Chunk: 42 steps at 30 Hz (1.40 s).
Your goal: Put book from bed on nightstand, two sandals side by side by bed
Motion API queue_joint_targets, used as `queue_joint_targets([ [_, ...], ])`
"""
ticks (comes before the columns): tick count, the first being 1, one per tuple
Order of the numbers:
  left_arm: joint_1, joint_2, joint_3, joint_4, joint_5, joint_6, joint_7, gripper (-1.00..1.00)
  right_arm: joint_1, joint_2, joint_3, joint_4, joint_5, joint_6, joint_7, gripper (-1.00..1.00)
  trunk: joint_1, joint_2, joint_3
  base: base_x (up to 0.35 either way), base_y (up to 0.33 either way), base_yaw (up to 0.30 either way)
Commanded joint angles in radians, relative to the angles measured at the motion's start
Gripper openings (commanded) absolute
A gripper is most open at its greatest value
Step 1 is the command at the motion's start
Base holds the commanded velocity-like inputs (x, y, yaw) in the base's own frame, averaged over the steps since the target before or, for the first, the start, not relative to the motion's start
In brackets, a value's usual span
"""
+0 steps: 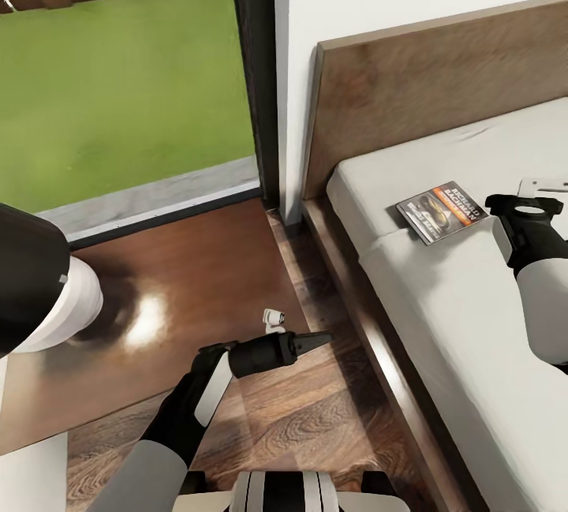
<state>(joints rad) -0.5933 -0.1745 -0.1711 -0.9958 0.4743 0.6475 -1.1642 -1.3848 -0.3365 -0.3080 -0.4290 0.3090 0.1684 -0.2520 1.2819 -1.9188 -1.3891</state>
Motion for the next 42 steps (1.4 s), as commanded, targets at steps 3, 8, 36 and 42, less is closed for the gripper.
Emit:
queue_joint_targets([
  [3, 0.000, 0.000, -0.001, 0.000, 0.006, 0.009, 0.000, 1.00, 0.000, 0.001, -0.003, -0.001, 0.010, 0.007, 0.000, 1.00, 0.000, 0.000, 0.000, 0.117, 0.000, 0.000],
  [8, 0.000, 0.000, -0.001, 0.000, 0.006, 0.009, 0.000, 1.00, 0.000, 0.000, -0.003, -0.001, 0.010, 0.007, 0.000, 1.00, 0.000, 0.000, 0.000, 0.171, 0.000, 0.000],
  [36, 0.000, 0.000, -0.001, 0.000, 0.006, 0.009, 0.000, 1.00, 0.000, 0.000, -0.003, -0.002, 0.010, 0.007, 0.000, 1.00, 0.011, -0.021, -0.010, 0.006, 0.000, 0.000],
  [42, 0.000, 0.000, -0.001, 0.000, 0.006, 0.009, 0.000, 1.00, 0.000, 0.000, -0.003, -0.001, 0.010, 0.007, 0.000, 1.00, 0.011, -0.021, -0.010, 0.000, 0.000, 0.000],
])
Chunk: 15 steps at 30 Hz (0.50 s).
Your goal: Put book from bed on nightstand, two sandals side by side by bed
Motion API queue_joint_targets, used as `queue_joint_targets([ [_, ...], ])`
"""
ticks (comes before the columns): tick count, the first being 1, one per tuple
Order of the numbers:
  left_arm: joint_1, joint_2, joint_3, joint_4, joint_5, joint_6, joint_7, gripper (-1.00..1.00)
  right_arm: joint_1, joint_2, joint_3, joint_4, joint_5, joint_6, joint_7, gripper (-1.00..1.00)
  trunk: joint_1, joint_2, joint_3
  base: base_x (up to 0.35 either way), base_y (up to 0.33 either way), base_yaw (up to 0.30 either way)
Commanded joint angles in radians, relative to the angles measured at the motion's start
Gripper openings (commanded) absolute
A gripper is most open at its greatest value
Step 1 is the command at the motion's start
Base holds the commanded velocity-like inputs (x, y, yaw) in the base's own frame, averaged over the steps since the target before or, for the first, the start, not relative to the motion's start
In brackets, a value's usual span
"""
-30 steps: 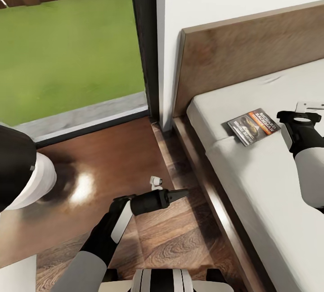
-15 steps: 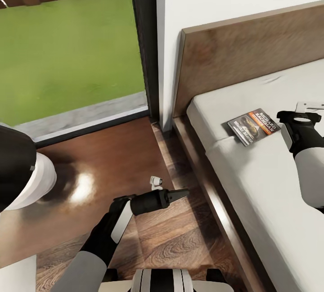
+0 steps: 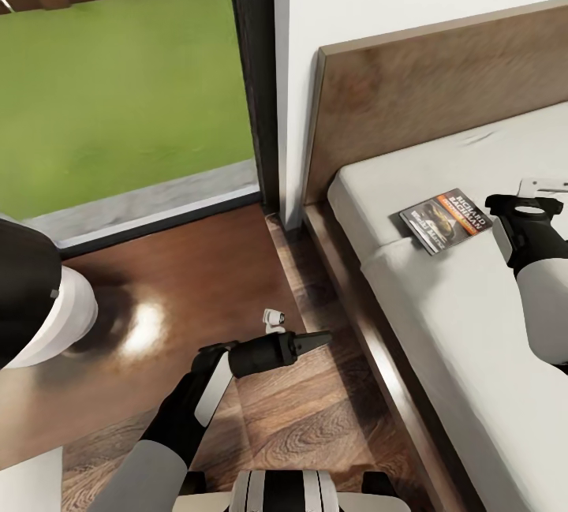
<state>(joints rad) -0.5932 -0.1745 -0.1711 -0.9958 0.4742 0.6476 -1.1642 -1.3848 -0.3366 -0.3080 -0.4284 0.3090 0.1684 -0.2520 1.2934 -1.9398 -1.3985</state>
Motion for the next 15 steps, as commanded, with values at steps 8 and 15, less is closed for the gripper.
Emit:
queue_joint_targets([
  [8, 0.000, 0.000, -0.001, 0.000, 0.006, 0.009, 0.000, 1.00, 0.000, 0.000, -0.003, -0.001, 0.010, 0.007, 0.000, 1.00, 0.023, -0.042, -0.019, 0.000, 0.000, 0.000],
  [15, 0.000, 0.000, -0.001, 0.000, 0.006, 0.009, 0.000, 1.00, 0.000, 0.000, -0.003, -0.001, 0.010, 0.007, 0.000, 1.00, 0.027, -0.049, -0.022, 0.000, 0.000, 0.000],
])
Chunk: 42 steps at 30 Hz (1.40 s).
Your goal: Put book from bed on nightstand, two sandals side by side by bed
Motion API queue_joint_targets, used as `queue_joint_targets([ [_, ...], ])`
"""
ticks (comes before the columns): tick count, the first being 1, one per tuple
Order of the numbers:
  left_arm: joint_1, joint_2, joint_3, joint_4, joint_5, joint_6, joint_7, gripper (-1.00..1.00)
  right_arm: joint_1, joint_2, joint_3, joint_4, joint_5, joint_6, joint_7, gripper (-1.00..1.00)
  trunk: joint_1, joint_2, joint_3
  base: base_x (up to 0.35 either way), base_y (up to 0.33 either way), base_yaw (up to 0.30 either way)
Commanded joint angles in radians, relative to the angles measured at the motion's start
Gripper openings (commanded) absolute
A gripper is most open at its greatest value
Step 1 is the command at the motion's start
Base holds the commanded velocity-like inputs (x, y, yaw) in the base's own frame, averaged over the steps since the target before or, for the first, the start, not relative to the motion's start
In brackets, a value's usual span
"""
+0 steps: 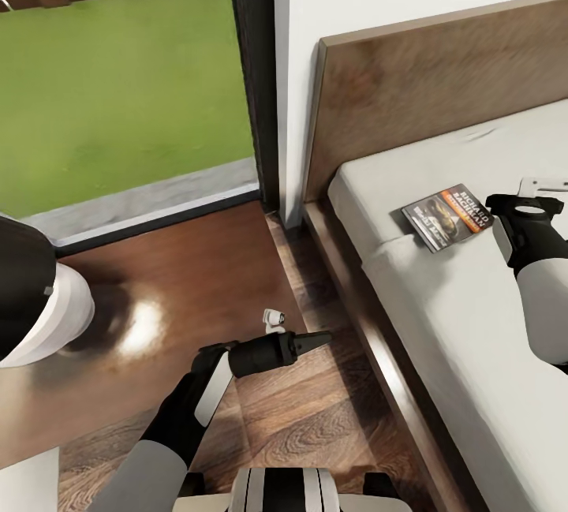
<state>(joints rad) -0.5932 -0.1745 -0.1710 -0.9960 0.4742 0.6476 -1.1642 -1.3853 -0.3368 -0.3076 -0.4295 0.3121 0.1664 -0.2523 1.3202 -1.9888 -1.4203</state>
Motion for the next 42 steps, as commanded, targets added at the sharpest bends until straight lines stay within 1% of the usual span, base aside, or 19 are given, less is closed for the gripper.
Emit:
queue_joint_targets([
  [1, 0.000, 0.000, -0.001, 0.000, 0.006, 0.009, 0.000, 1.00, 0.000, 0.000, -0.004, 0.000, 0.007, 0.008, 0.001, 1.00, 0.000, 0.000, -0.001, 0.000, 0.000, 0.000],
  [33, 0.000, 0.000, -0.001, 0.000, 0.006, 0.009, 0.000, 1.00, 0.000, 0.000, -0.004, 0.000, 0.007, 0.008, 0.001, 1.00, 0.000, 0.000, -0.001, 0.022, -0.006, 0.000],
  [36, 0.000, 0.000, -0.001, 0.000, 0.006, 0.009, 0.000, 1.00, 0.000, 0.000, -0.004, 0.000, 0.007, 0.008, 0.001, 1.00, 0.012, -0.021, -0.010, 0.000, 0.000, 0.000],
  [42, 0.000, 0.000, -0.001, 0.000, 0.006, 0.009, 0.000, 1.00, 0.000, 0.000, -0.004, 0.000, 0.007, 0.008, 0.001, 1.00, 0.012, -0.021, -0.010, 0.000, 0.000, 0.000],
])
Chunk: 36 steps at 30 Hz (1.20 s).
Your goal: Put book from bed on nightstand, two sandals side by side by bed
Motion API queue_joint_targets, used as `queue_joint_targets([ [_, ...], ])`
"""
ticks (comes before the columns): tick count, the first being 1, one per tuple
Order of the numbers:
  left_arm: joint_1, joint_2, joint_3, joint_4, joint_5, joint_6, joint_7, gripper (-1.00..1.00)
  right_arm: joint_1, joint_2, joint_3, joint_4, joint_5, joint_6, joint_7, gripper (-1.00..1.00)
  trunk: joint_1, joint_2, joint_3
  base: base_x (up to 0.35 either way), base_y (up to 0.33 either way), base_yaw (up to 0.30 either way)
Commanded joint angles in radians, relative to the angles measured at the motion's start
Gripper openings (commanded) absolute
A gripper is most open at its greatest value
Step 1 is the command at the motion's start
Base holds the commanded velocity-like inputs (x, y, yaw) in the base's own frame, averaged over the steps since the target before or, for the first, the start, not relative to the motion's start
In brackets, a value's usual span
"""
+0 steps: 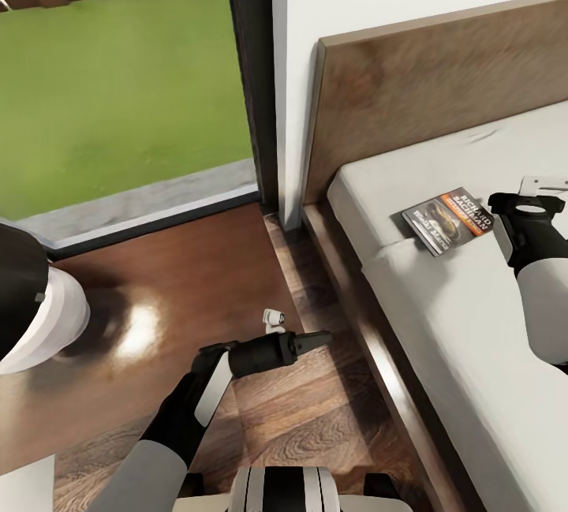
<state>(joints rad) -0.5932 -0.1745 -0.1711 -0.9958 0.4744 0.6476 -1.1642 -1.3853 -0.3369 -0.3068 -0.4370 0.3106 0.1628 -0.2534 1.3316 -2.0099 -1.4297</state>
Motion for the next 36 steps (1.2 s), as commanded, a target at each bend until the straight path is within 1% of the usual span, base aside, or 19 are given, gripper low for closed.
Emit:
queue_joint_targets([
  [1, 0.000, 0.000, -0.001, 0.000, 0.006, 0.009, 0.000, 1.00, 0.000, 0.001, -0.005, 0.007, 0.008, 0.012, 0.002, 1.00, 0.000, 0.000, -0.001, 0.000, 0.000, 0.000],
  [9, 0.000, 0.000, -0.001, 0.000, 0.006, 0.009, 0.000, 1.00, 0.000, 0.000, -0.005, 0.009, 0.008, 0.012, 0.002, 1.00, 0.000, 0.000, -0.001, 0.000, 0.000, 0.001],
  [18, 0.000, 0.000, -0.001, 0.000, 0.006, 0.009, 0.000, 1.00, 0.000, 0.000, -0.005, 0.008, 0.008, 0.012, 0.002, 1.00, 0.000, 0.000, -0.001, 0.000, 0.000, 0.109],
  [36, 0.000, 0.000, -0.001, 0.000, 0.006, 0.009, 0.000, 1.00, 0.000, 0.000, -0.005, 0.007, 0.008, 0.012, 0.002, 1.00, 0.000, 0.000, -0.001, 0.000, 0.000, 0.003],
])
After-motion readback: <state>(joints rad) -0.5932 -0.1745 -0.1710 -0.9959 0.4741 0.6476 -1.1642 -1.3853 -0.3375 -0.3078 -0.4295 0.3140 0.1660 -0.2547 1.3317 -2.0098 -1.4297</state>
